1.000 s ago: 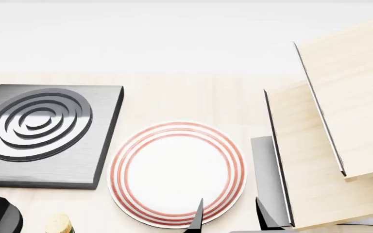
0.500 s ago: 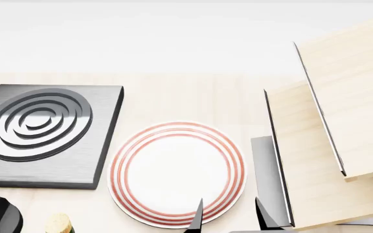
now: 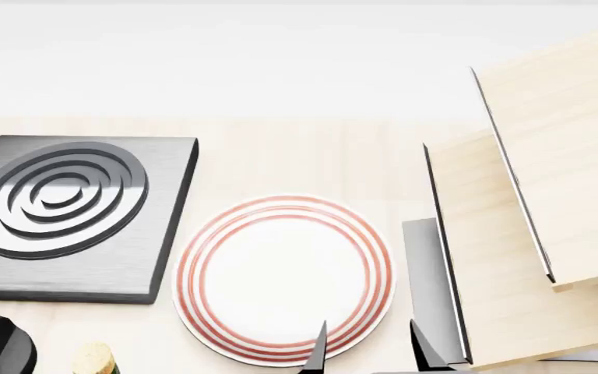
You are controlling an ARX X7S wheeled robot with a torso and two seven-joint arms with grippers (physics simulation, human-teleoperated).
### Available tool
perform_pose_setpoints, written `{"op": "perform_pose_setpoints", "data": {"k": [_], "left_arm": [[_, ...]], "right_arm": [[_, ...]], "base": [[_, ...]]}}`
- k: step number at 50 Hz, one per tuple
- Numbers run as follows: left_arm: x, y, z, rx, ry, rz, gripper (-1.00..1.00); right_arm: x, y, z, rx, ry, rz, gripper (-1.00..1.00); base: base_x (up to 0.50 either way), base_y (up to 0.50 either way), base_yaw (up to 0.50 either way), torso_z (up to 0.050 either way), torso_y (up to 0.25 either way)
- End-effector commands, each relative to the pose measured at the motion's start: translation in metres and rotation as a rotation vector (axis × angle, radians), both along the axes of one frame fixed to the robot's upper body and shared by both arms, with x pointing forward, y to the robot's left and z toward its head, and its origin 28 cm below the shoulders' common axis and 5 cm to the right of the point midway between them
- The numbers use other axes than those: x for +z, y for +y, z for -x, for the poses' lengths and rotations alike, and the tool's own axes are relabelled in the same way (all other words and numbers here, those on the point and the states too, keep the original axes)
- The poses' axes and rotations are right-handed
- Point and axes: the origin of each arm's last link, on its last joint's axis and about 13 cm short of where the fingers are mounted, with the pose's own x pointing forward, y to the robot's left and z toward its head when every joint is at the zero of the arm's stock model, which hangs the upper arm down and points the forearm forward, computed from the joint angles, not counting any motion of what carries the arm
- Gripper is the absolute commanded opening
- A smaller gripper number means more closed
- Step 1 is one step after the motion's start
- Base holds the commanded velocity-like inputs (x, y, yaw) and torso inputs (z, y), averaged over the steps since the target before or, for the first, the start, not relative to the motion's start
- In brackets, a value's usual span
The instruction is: Pick up the akita bowl and put it on the plate.
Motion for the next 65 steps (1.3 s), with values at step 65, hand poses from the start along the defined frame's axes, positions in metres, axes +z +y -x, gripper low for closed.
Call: {"op": "perform_pose_setpoints", "data": {"k": [65], "left_arm": [[0.006,-0.093,-0.095,-0.493,0.219,0.671,-1.0]], "right_arm": [[-0.011,0.004,-0.001,0.025,0.034,0.016,1.0]], "base": [[0.0,0.0,0.0,0.0,0.0]]}}
